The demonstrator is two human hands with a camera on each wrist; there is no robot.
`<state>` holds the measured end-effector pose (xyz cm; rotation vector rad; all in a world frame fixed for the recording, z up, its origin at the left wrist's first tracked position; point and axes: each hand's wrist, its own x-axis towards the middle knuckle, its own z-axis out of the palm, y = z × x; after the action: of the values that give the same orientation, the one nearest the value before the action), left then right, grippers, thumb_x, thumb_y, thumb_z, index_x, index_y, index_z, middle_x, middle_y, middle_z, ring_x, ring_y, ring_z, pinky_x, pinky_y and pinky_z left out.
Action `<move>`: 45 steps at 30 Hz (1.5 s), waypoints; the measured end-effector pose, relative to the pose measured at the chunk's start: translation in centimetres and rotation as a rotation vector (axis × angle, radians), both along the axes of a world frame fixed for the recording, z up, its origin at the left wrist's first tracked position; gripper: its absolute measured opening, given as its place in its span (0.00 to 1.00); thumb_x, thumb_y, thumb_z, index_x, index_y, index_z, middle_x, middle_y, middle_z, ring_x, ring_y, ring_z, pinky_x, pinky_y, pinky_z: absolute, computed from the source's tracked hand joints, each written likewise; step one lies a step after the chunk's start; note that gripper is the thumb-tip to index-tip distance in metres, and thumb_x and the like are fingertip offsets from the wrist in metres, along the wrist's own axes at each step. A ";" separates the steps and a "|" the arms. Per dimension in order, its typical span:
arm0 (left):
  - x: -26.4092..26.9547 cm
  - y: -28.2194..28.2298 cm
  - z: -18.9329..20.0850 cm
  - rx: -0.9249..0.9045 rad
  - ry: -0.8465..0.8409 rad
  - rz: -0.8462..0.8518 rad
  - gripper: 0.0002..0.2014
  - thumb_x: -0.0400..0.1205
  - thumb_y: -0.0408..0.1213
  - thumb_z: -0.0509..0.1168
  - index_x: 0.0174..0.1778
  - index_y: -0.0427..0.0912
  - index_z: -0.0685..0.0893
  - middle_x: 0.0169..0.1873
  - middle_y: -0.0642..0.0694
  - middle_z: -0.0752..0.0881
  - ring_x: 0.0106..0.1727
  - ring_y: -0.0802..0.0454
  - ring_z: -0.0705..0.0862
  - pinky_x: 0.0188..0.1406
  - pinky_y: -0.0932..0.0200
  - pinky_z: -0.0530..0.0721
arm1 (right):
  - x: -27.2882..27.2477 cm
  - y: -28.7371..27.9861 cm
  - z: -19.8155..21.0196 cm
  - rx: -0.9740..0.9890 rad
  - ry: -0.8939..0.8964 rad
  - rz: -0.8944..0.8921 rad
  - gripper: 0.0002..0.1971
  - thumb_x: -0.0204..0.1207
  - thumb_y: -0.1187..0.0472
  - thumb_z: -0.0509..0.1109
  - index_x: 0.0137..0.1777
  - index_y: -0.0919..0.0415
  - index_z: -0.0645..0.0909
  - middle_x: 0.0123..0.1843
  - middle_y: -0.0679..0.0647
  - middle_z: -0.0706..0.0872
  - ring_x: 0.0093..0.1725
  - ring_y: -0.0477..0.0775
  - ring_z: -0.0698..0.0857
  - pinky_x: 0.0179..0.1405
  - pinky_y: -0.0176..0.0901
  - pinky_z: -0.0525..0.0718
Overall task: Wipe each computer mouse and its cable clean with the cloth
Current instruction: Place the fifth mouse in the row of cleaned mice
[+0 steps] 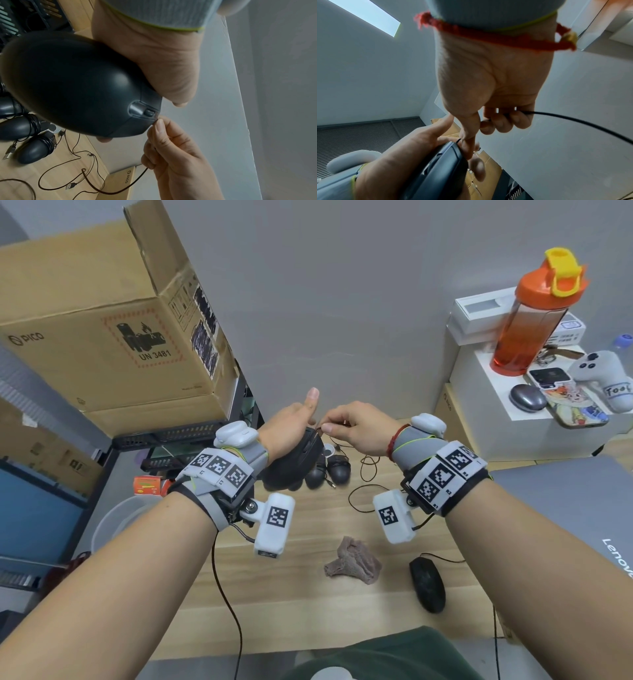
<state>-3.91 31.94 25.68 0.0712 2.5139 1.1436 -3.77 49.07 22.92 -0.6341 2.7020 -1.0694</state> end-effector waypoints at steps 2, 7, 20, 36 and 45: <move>0.2 0.1 0.1 -0.058 -0.003 -0.016 0.39 0.89 0.65 0.39 0.73 0.36 0.78 0.60 0.46 0.81 0.67 0.48 0.78 0.79 0.47 0.68 | 0.1 0.0 -0.3 0.009 -0.005 -0.002 0.09 0.84 0.55 0.66 0.54 0.51 0.89 0.46 0.58 0.86 0.45 0.58 0.80 0.47 0.46 0.75; 0.2 0.1 -0.5 -0.062 -0.027 -0.053 0.40 0.87 0.67 0.38 0.74 0.37 0.77 0.65 0.43 0.81 0.74 0.44 0.78 0.80 0.42 0.69 | 0.0 -0.2 0.0 0.050 0.059 0.032 0.10 0.84 0.58 0.67 0.57 0.57 0.89 0.46 0.54 0.81 0.46 0.52 0.77 0.43 0.39 0.65; -0.4 -1.0 -1.2 0.113 -0.021 -0.040 0.46 0.78 0.78 0.45 0.57 0.36 0.84 0.53 0.41 0.89 0.57 0.41 0.87 0.73 0.39 0.78 | 0.4 0.4 -1.1 -0.228 -0.095 -0.095 0.10 0.75 0.48 0.77 0.43 0.54 0.85 0.22 0.43 0.65 0.26 0.43 0.65 0.31 0.40 0.64; 1.3 -2.2 -2.7 0.587 -0.133 0.026 0.15 0.81 0.37 0.74 0.62 0.42 0.82 0.39 0.47 0.90 0.42 0.42 0.88 0.38 0.56 0.87 | 0.1 2.0 -1.5 -0.683 -0.176 -0.371 0.09 0.87 0.65 0.59 0.46 0.56 0.77 0.34 0.53 0.82 0.27 0.50 0.79 0.30 0.40 0.76; 1.5 -0.4 -1.9 0.745 -0.108 0.081 0.23 0.76 0.42 0.72 0.67 0.43 0.81 0.45 0.50 0.88 0.43 0.56 0.85 0.41 0.62 0.81 | 1.2 -0.3 -1.8 -0.985 -0.311 -0.481 0.08 0.84 0.58 0.67 0.44 0.58 0.75 0.34 0.55 0.85 0.24 0.50 0.81 0.24 0.38 0.77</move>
<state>-2.39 31.52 23.77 0.0980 1.8862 1.9925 -2.53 48.78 21.08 0.1275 1.9548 -2.3971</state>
